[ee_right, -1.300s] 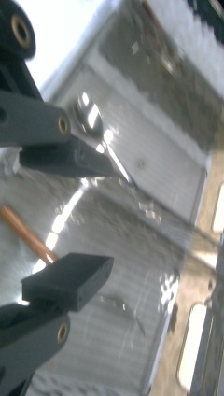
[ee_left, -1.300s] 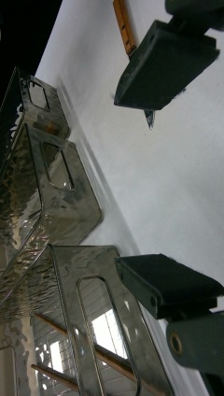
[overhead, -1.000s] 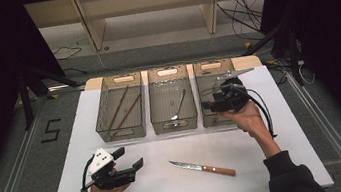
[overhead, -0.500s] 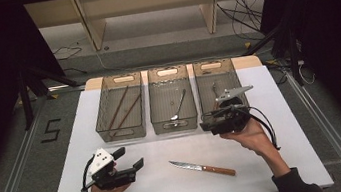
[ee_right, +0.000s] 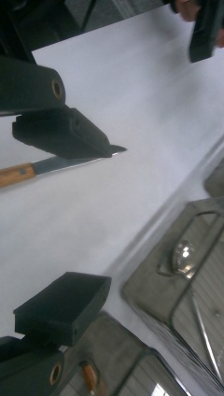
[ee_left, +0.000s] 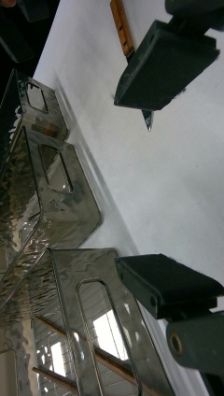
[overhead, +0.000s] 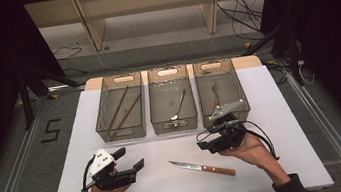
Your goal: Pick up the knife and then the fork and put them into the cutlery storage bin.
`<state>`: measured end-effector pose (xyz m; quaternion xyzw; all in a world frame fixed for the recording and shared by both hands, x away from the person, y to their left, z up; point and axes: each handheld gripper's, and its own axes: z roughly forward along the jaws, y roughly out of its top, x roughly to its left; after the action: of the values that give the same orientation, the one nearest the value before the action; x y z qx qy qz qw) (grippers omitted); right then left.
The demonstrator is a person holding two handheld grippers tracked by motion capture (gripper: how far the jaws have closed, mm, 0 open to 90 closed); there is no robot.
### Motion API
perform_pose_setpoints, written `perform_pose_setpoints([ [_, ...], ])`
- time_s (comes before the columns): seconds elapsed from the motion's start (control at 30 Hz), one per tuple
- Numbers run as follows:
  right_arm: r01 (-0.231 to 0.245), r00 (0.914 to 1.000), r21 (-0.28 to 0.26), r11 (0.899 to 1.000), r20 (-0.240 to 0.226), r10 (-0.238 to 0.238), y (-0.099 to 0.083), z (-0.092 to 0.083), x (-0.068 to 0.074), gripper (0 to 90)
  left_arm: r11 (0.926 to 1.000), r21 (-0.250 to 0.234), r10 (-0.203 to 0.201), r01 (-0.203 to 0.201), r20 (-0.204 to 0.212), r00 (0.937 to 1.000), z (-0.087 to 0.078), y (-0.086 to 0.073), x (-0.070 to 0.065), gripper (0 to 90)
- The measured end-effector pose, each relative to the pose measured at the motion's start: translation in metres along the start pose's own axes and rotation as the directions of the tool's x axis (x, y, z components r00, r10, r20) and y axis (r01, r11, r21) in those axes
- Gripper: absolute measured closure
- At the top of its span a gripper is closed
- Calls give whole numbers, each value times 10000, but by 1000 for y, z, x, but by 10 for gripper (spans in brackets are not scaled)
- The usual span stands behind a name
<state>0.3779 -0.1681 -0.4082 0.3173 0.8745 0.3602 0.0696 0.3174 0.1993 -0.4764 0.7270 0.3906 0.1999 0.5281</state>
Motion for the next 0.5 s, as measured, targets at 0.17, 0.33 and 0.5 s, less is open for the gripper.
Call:
perform_pose_setpoints([
  [0.17, 112, 9999, 662, 9977, -116, -104, -8, 5, 3, 326, 10000, -8, -1, 1, -9, 10000, 0, 0, 0, 182],
  [0.33, 412, 9991, 1339, 9901, -145, -396, -15, 11, 8, 340, 10000, 14, 36, -36, 1, 10000, 0, 0, -1, 182],
  [0.5, 656, 9978, 2061, 9763, -234, -621, -22, 19, 16, 358, 10000, 6, 36, -36, -9, 10000, 0, 0, 0, 182],
])
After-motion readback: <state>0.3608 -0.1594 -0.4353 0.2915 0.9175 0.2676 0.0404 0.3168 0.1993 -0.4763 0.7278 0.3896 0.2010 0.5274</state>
